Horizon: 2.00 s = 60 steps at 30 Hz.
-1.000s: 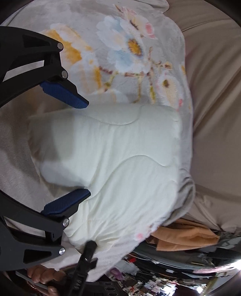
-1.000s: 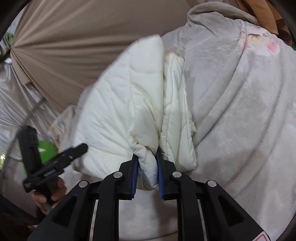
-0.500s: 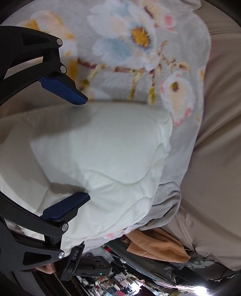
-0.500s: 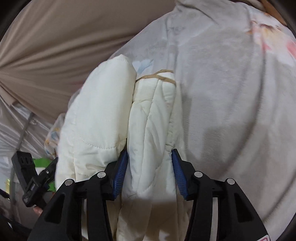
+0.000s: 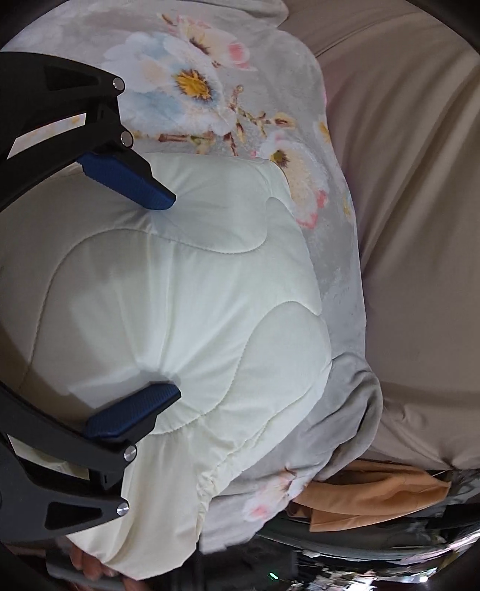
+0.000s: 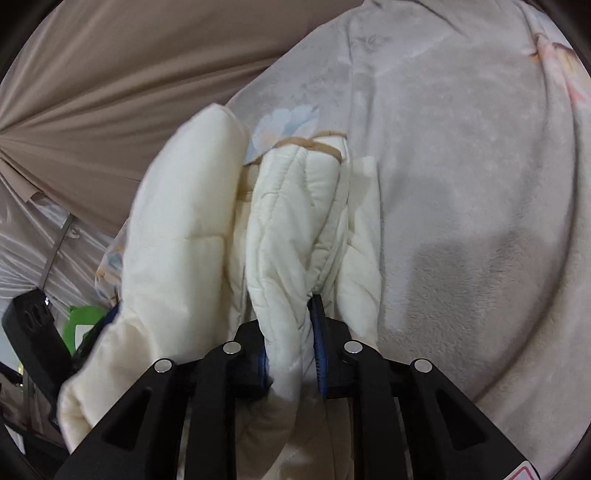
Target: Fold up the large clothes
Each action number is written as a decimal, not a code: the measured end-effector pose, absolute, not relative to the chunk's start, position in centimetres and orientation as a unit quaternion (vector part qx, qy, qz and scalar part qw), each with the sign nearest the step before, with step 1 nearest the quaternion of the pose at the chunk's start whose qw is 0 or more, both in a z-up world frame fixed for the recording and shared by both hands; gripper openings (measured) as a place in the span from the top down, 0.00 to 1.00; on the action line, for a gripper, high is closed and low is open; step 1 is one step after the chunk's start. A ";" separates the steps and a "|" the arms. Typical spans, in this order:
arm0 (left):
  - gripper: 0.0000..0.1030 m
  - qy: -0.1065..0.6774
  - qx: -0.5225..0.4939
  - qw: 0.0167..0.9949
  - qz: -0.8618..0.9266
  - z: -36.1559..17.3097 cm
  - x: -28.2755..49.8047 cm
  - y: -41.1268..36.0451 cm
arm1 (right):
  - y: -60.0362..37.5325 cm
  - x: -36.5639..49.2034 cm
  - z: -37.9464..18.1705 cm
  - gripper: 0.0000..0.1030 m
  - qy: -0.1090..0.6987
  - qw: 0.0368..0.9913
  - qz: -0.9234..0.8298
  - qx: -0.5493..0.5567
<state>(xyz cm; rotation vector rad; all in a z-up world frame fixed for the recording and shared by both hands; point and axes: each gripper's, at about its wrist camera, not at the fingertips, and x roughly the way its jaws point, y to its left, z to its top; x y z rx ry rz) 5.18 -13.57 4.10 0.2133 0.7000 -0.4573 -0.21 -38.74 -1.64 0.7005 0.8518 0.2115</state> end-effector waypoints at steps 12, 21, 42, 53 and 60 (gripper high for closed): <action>0.10 0.337 0.098 0.913 -0.209 5.4 4.3 -13.0 | -32.7 -3.8 3.6 0.88 0.339 0.907 0.114 0.222; 0.08 0.341 0.084 0.911 -0.215 6.1 1.8 -10.1 | -35.8 -5.5 0.1 0.92 0.344 0.904 0.072 0.243; 0.04 0.500 -0.151 0.809 -0.268 1.5 7.7 -3.8 | -38.3 -2.0 -2.9 0.42 0.418 0.841 0.080 0.334; 0.04 0.459 -0.004 0.852 -0.253 2.7 7.1 -10.8 | -38.1 -0.6 -4.4 0.45 0.407 0.844 0.107 0.333; 0.31 0.391 0.090 0.884 -0.240 5.1 4.6 -12.8 | -36.2 -2.1 -2.3 0.78 0.359 0.886 0.084 0.281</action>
